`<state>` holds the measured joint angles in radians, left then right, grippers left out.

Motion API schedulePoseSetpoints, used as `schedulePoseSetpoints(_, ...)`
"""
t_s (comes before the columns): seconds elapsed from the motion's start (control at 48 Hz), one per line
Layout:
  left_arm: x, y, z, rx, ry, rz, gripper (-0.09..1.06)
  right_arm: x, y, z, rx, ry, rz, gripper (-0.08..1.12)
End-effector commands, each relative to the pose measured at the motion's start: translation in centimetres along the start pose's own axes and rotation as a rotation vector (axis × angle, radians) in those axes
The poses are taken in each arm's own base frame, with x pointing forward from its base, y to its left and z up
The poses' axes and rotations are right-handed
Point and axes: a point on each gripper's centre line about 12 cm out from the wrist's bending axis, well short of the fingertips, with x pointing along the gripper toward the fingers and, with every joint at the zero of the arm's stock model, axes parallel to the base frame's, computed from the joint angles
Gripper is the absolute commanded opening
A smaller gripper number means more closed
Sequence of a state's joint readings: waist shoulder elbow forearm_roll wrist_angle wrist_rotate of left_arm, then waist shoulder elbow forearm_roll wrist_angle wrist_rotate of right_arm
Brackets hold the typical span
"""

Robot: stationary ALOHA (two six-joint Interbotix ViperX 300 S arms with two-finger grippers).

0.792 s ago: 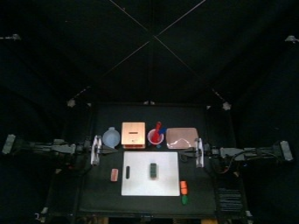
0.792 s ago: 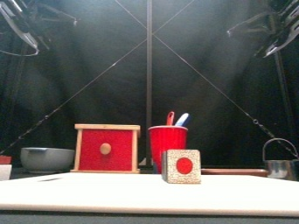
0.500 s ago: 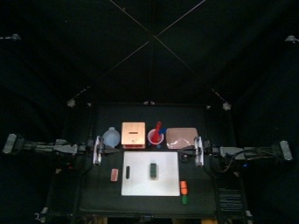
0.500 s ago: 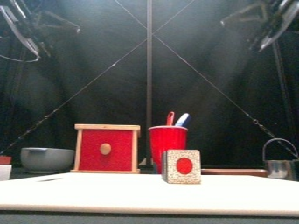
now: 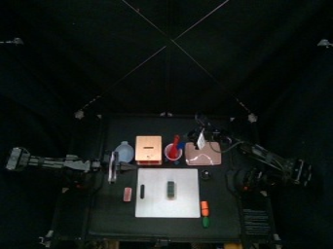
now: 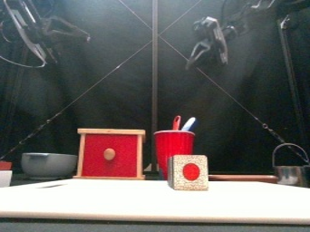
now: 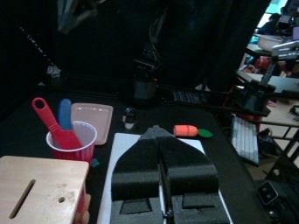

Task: Cut the sushi into 4 pieces with the knife
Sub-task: Pick up the knife at its handle with right hand

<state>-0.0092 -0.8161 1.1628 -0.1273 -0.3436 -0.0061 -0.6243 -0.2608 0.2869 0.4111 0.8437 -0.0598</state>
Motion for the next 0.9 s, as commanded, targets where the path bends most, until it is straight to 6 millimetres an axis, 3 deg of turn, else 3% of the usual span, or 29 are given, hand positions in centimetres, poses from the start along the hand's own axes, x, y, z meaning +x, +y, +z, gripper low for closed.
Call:
schedulePoseSetpoints(0.021,0.3,-0.2,1.0,-0.004,-0.03,-0.004,0.02,0.5,-0.6,2.4,0.038,0.059,0.052,0.63)
schedulePoseSetpoints(0.146,0.2,-0.2,0.8,-0.007,-0.026,-0.004,0.02,3.4,-2.7,4.2,0.042,0.148,0.102,0.94)
schedulePoseSetpoints(0.208,0.2,-0.1,0.7,-0.012,-0.022,-0.002,0.02,4.4,-3.5,4.8,0.03,0.203,0.124,1.02)
schedulePoseSetpoints(0.375,0.1,0.0,0.3,-0.028,-0.013,0.005,0.02,7.0,-5.7,6.2,0.02,0.315,0.11,1.03)
schedulePoseSetpoints(0.542,0.0,0.1,0.0,-0.048,-0.006,0.014,0.02,9.2,-6.3,6.3,0.005,0.452,0.122,1.03)
schedulePoseSetpoints(0.896,-0.1,0.3,-0.6,-0.06,0.009,0.021,0.02,12.2,-5.8,4.0,-0.033,0.581,0.096,1.03)
